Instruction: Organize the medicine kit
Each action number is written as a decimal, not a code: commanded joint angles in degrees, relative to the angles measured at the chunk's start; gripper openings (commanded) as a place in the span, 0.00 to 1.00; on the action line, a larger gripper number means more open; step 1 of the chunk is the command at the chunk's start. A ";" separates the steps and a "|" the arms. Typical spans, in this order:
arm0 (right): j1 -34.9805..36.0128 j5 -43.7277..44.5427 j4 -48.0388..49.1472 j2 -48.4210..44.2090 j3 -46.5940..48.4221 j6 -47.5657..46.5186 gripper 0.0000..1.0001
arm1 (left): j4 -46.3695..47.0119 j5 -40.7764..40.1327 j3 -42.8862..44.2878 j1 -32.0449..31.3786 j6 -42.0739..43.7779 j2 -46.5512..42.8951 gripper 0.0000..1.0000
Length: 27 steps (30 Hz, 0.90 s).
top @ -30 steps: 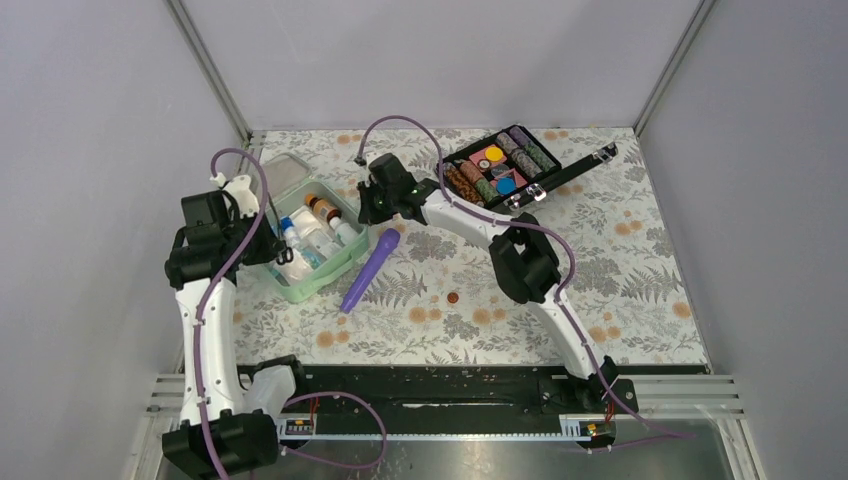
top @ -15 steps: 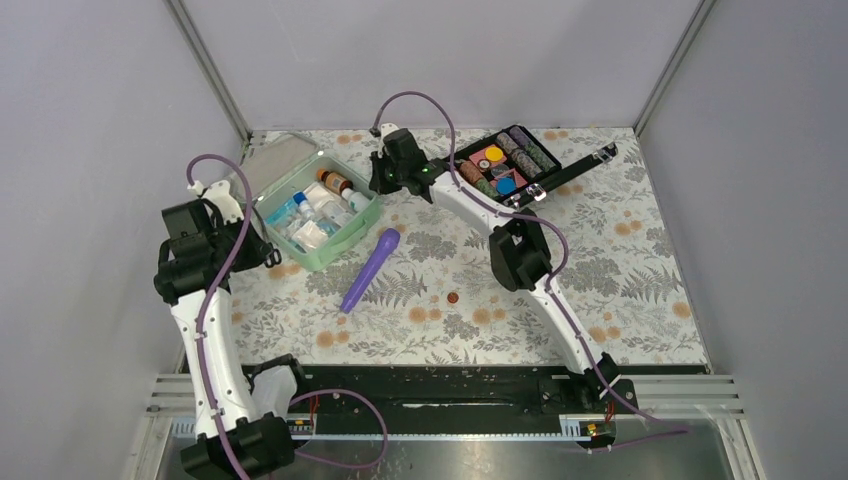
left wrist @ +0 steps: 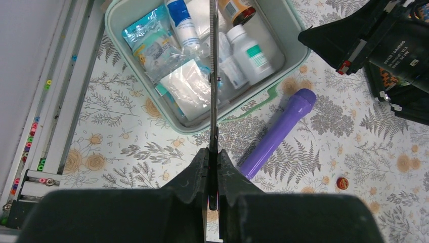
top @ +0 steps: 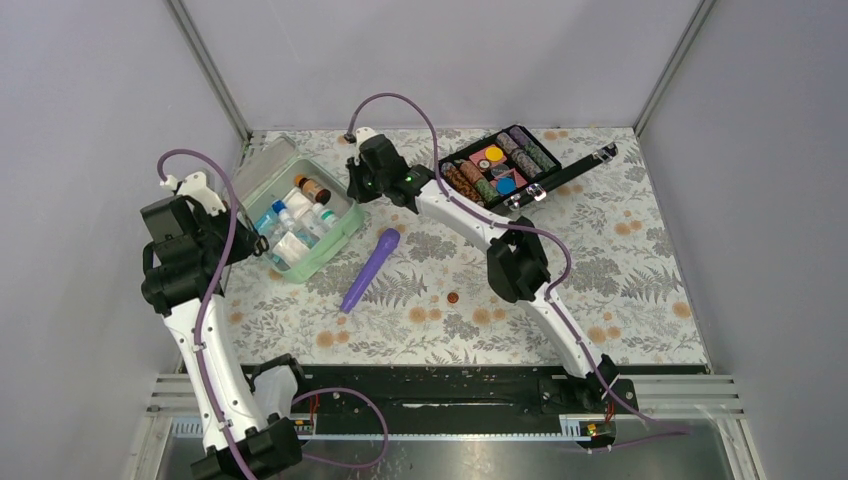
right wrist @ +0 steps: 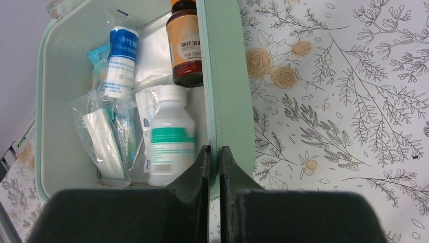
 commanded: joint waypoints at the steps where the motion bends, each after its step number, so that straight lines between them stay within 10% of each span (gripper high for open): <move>1: -0.71 -2.91 7.84 -6.66 2.39 0.98 0.02 | 1.87 2.18 -0.22 0.12 -1.95 -1.44 0.00; 9: -4.10 1.11 7.84 -9.62 -4.56 11.62 0.02 | 3.20 4.16 0.02 0.10 -2.81 -0.13 0.00; 10: -3.92 -28.38 15.60 -10.59 -6.35 11.18 0.02 | 3.33 4.59 0.01 0.12 -2.82 0.00 0.00; 11: -4.17 -30.85 18.38 -11.20 -7.65 10.25 0.89 | 3.46 4.85 -0.05 0.12 -2.90 0.03 0.00; 12: -4.53 -28.92 17.54 -11.36 -7.75 9.06 1.00 | 3.56 5.21 -0.17 0.12 -3.00 0.13 0.00; 20: -7.19 -14.72 5.17 -9.65 -4.36 -2.07 0.83 | 3.50 5.62 -0.63 0.07 -2.16 0.76 0.00; 27: -3.32 -30.33 -0.40 -13.13 -7.70 -17.71 0.91 | 4.61 4.79 0.67 0.16 -1.60 1.38 0.00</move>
